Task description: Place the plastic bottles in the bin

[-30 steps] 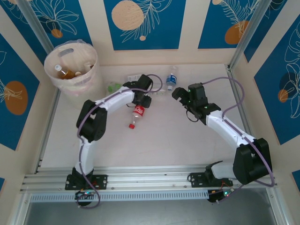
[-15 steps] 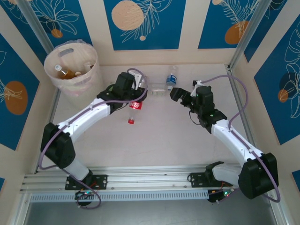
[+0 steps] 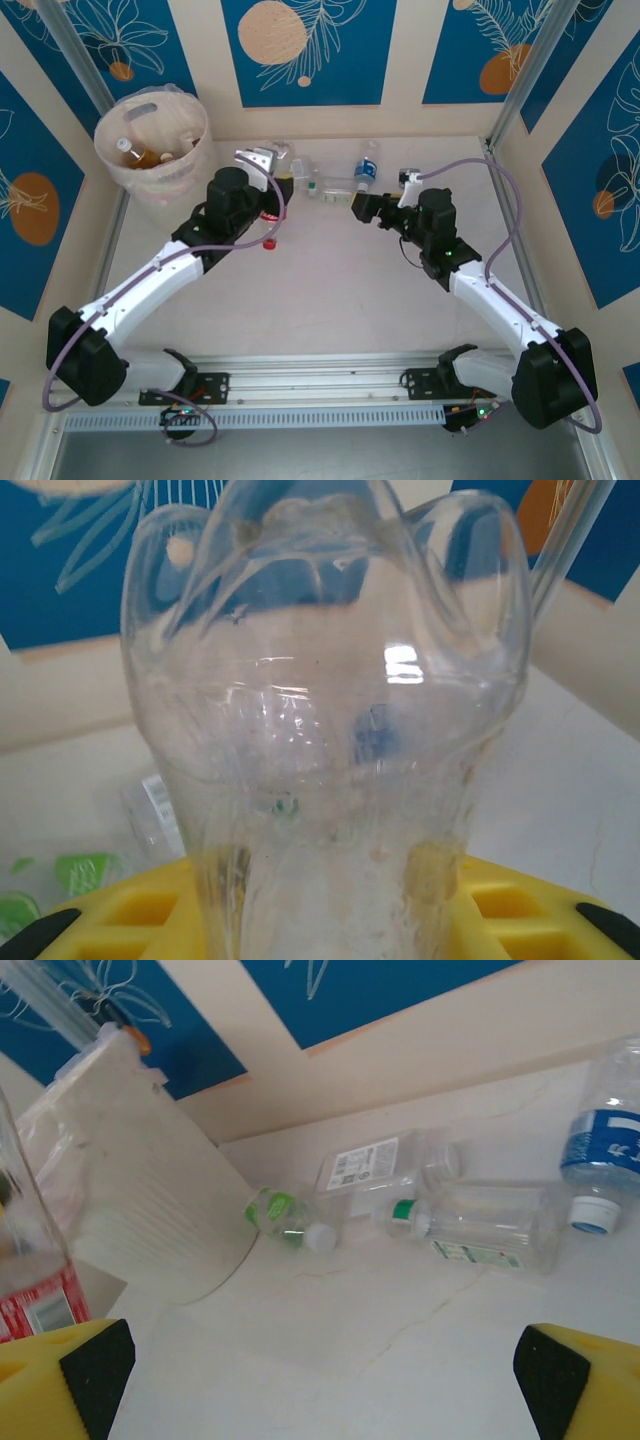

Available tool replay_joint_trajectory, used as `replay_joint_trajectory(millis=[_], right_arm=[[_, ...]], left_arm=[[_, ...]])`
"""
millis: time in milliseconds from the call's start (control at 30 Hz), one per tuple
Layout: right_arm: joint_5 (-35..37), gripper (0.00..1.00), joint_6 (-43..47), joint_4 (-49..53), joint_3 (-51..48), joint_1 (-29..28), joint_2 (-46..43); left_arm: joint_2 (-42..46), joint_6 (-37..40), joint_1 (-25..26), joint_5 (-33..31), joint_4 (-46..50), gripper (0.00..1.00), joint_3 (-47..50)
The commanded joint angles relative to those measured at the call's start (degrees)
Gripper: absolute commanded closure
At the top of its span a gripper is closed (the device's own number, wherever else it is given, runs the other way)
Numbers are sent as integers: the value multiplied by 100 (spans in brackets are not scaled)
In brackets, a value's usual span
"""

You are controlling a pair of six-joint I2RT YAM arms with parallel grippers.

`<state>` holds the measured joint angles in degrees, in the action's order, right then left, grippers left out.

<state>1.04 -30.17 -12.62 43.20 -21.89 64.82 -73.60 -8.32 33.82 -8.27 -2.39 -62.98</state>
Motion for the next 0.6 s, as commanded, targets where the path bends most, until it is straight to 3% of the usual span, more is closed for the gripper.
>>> replay_joint_trajectory(millis=[0, 233, 400, 567], right_arm=[[57, 0, 553, -544, -84, -185, -101], [127, 1, 696, -504, 108, -375, 13], [116, 0, 678, -503, 177, -439, 97], [129, 0, 697, -479, 246, -496, 163]], left_arm=[[411, 451, -80, -368, -911, 100, 75], [984, 1228, -262, -558, -2185, 100, 57], [901, 1957, -432, -932, -2836, 100, -180], [555, 2052, -1220, -1150, -3255, 100, -614]])
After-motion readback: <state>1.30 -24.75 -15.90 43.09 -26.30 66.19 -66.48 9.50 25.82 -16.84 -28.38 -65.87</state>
